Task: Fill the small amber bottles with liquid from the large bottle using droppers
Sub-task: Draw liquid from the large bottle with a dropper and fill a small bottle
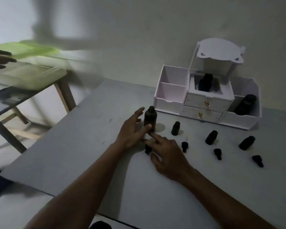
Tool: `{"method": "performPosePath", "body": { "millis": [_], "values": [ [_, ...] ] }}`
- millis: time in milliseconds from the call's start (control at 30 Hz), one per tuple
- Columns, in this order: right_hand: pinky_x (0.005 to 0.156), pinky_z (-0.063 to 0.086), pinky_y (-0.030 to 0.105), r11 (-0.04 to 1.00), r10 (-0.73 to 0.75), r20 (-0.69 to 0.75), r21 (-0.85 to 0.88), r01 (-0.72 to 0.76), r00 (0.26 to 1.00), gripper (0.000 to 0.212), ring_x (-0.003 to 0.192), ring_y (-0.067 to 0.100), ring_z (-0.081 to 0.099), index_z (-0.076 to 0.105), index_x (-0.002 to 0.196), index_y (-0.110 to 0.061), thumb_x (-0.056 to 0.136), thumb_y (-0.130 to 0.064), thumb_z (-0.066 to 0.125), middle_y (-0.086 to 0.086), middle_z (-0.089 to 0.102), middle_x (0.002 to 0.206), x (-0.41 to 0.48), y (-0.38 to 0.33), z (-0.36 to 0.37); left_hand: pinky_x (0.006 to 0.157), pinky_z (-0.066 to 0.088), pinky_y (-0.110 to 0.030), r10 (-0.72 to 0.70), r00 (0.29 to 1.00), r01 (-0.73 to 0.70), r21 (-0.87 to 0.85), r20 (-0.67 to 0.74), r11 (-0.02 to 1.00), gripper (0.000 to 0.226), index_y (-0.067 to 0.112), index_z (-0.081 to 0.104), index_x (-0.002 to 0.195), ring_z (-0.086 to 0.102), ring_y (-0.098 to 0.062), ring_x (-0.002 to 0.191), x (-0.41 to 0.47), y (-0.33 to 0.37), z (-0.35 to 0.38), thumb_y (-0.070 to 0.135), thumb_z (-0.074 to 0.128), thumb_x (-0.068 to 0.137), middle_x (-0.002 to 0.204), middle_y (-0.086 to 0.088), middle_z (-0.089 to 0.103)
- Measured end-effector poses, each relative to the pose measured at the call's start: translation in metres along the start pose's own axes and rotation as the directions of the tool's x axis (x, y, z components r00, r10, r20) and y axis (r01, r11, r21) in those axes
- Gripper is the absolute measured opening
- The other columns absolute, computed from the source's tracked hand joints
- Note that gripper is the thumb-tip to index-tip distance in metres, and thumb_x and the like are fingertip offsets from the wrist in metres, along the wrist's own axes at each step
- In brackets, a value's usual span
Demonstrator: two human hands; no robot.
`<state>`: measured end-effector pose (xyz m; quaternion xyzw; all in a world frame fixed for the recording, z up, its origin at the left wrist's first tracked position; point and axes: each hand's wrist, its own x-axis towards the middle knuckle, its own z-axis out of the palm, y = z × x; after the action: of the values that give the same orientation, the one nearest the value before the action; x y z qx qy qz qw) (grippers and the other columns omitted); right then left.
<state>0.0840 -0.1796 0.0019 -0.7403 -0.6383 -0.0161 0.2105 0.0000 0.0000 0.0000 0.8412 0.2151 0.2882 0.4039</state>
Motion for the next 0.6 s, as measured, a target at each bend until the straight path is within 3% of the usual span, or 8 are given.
{"method": "performPosePath", "body": {
  "millis": [133, 267, 400, 600],
  "values": [
    [0.101, 0.044, 0.036, 1.0, -0.006, -0.072, 0.012, 0.006, 0.997, 0.035, 0.125, 0.015, 0.052, 0.063, 0.127, -0.027, 0.093, -0.027, 0.054, -0.001, 0.057, 0.139, 0.0, 0.005, 0.005, 0.098, 0.05, -0.031, 0.07, 0.998, -0.069, -0.015, 0.008, 0.997, 0.075, 0.03, 0.037, 0.148, 0.058, -0.017, 0.121, 0.004, 0.0, 0.004, 0.054, 0.064, 0.083, 0.141, -0.001, 0.057],
    [0.098, 0.046, 0.027, 0.992, -0.035, -0.134, 0.113, 0.051, 0.99, 0.032, 0.116, 0.013, 0.055, 0.064, 0.124, -0.019, 0.092, -0.02, 0.059, -0.001, 0.063, 0.127, -0.003, 0.009, 0.01, 0.09, 0.044, -0.014, 0.091, 0.995, -0.094, -0.066, -0.039, 0.993, 0.068, 0.026, 0.046, 0.143, 0.056, -0.004, 0.114, 0.003, 0.0, 0.003, 0.045, 0.07, 0.082, 0.13, 0.009, 0.06],
    [0.092, 0.05, 0.026, 0.983, -0.057, -0.18, 0.164, 0.087, 0.982, 0.025, 0.105, 0.01, 0.057, 0.064, 0.116, -0.016, 0.093, -0.024, 0.06, -0.002, 0.063, 0.115, -0.002, 0.01, 0.011, 0.087, 0.046, -0.021, 0.048, 0.995, -0.062, -0.165, -0.086, 0.984, 0.06, 0.029, 0.056, 0.133, 0.058, -0.007, 0.115, 0.011, 0.002, 0.005, 0.049, 0.069, 0.078, 0.125, 0.008, 0.064],
    [0.088, 0.052, 0.024, 0.972, -0.004, -0.297, 0.225, 0.074, 0.955, 0.027, 0.101, 0.003, 0.058, 0.064, 0.114, -0.018, 0.094, -0.035, 0.056, -0.004, 0.064, 0.11, -0.003, 0.01, 0.007, 0.088, 0.055, -0.029, 0.058, 0.995, -0.08, -0.27, -0.086, 0.96, 0.058, 0.019, 0.068, 0.122, 0.064, -0.009, 0.109, 0.025, 0.002, 0.011, 0.046, 0.073, 0.071, 0.113, 0.005, 0.07]
  ]
}}
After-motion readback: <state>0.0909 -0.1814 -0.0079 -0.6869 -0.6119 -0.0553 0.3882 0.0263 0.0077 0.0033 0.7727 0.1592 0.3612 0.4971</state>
